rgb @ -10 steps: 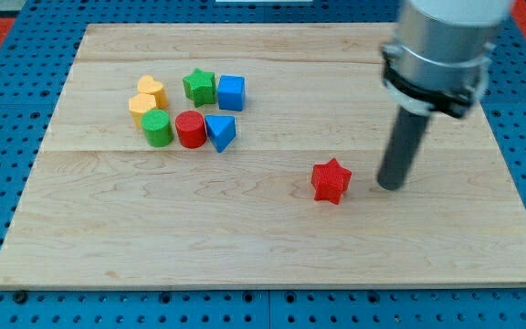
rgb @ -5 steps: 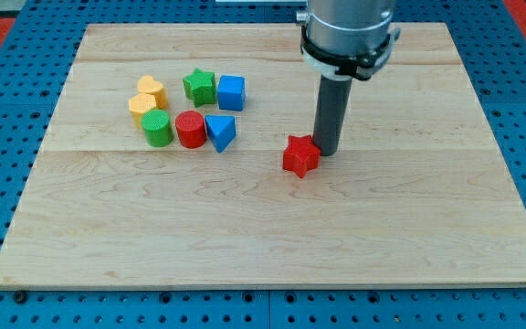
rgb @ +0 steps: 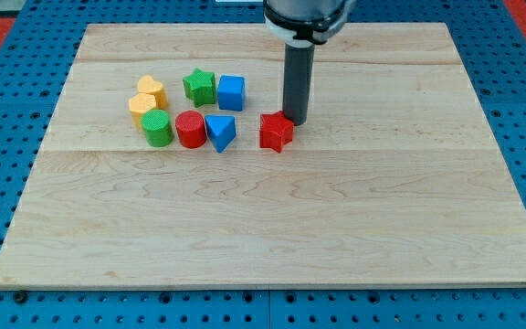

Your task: Move the red star to the group of blocks

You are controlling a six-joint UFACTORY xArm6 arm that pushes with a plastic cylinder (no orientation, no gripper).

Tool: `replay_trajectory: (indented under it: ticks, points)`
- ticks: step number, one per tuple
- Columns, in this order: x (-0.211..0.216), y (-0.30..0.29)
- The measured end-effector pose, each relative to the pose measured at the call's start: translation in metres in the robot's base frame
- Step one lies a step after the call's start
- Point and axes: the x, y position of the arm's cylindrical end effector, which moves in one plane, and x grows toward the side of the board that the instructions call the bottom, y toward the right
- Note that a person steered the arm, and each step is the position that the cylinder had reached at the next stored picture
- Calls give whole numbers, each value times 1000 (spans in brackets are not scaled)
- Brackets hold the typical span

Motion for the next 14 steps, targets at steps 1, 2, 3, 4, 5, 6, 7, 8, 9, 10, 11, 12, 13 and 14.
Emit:
replay_trajectory:
  ticks: [1, 2, 3, 4, 5, 6, 7, 8, 9, 10, 11, 12, 13, 14]
  points:
    - [57, 67]
    - [77, 46]
    - [51, 17]
    - [27, -13]
    - [22, -15]
    - [6, -15]
    - [-18, -23]
    - [-29, -19]
    - [-15, 6]
    - [-14, -3]
    - [0, -12]
    - [0, -38]
    - [0, -42]
    - [4, -20]
